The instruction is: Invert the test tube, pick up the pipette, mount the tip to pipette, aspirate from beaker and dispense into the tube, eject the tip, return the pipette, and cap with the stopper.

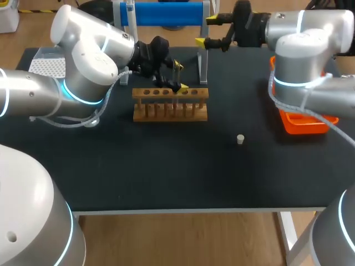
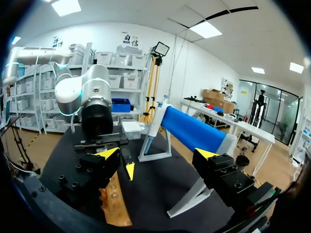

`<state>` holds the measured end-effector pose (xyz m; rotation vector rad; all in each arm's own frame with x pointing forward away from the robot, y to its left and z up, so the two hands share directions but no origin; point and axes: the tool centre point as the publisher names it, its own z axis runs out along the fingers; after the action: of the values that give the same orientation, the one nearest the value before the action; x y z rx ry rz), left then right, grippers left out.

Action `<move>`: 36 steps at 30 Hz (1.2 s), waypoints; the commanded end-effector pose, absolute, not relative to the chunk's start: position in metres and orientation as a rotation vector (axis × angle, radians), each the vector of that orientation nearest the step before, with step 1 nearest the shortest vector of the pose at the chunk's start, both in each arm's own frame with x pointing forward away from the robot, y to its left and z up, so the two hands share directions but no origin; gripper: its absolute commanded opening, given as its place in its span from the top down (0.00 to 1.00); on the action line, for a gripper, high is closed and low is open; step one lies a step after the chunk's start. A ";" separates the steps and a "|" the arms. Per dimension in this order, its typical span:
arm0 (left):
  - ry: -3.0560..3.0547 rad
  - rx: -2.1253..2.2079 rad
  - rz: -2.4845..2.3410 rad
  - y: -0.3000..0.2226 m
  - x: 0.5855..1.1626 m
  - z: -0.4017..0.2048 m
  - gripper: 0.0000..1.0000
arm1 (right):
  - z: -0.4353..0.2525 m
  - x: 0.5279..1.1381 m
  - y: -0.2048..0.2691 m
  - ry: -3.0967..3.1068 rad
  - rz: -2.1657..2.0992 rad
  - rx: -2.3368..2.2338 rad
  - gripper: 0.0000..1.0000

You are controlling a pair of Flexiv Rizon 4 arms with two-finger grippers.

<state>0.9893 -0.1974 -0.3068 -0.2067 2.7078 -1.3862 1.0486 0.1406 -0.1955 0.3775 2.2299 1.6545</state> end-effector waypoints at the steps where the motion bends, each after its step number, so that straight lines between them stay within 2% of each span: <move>1: 2.709 -0.206 -1.387 -0.198 0.990 -0.307 0.00 | -0.186 0.998 0.088 2.207 1.639 0.400 0.00; 18: 2.709 -0.206 -1.387 -0.198 0.990 -0.307 0.00 | -0.213 0.901 -0.006 2.205 1.628 0.504 0.00; 36: 2.709 -0.206 -1.387 -0.198 0.990 -0.307 0.00 | -0.263 0.837 -0.037 2.178 1.633 0.585 0.00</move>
<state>0.9894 -0.1976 -0.3071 -0.2064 2.7067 -1.3875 0.8553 -0.0231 -0.2607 0.5865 2.1899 1.6255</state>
